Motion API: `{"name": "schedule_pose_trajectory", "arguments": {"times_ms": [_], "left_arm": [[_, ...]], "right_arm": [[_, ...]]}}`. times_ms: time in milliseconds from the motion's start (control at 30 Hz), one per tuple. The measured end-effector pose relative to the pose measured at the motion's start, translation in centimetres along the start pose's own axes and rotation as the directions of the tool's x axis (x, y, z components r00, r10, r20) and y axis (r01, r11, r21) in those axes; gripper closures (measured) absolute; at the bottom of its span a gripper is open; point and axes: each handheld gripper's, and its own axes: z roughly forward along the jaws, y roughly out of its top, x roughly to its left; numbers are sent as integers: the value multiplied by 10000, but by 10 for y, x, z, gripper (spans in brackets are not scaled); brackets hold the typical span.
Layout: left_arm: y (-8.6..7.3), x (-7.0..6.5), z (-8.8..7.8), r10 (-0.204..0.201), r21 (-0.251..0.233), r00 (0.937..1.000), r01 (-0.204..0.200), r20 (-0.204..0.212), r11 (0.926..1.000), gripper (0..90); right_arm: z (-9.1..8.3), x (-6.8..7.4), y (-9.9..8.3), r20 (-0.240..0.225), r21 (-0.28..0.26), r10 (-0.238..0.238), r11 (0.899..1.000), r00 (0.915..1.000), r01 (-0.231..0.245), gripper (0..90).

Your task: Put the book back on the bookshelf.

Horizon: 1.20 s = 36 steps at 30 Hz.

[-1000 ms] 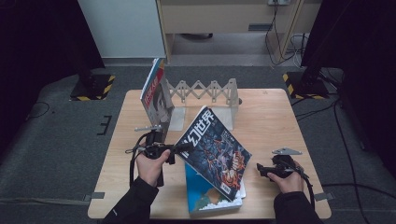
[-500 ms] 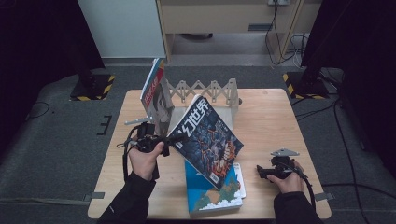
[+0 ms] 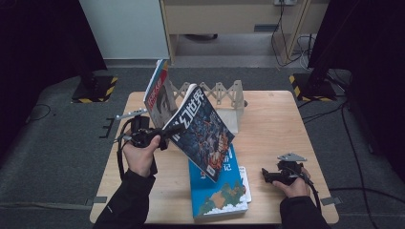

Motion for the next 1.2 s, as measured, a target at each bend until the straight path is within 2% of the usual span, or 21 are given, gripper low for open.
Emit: {"name": "schedule_pose_trajectory", "arguments": {"times_ms": [267,433,767,1100,1200], "left_arm": [[23,-14,-14,739,-420,9954,-765,-608,9962,823],[33,-16,-21,859,-675,9932,-912,-780,9935,823],[58,-21,-30,1229,-1083,9795,-1411,-1593,9841,823],[84,-21,-36,1432,-1333,9553,-1821,-2587,9742,823],[90,-19,-37,1532,-1258,9454,-1959,-2876,9725,823]], "right_arm": [[0,0,0,-2,1,14,10000,10000,-14,3],[0,0,0,1,1,14,10000,10000,-14,3],[0,0,0,0,1,14,10000,10000,-14,4],[0,0,0,-20,13,16,10000,10000,-16,3],[0,0,0,-20,13,15,10000,10000,-15,4]]}}
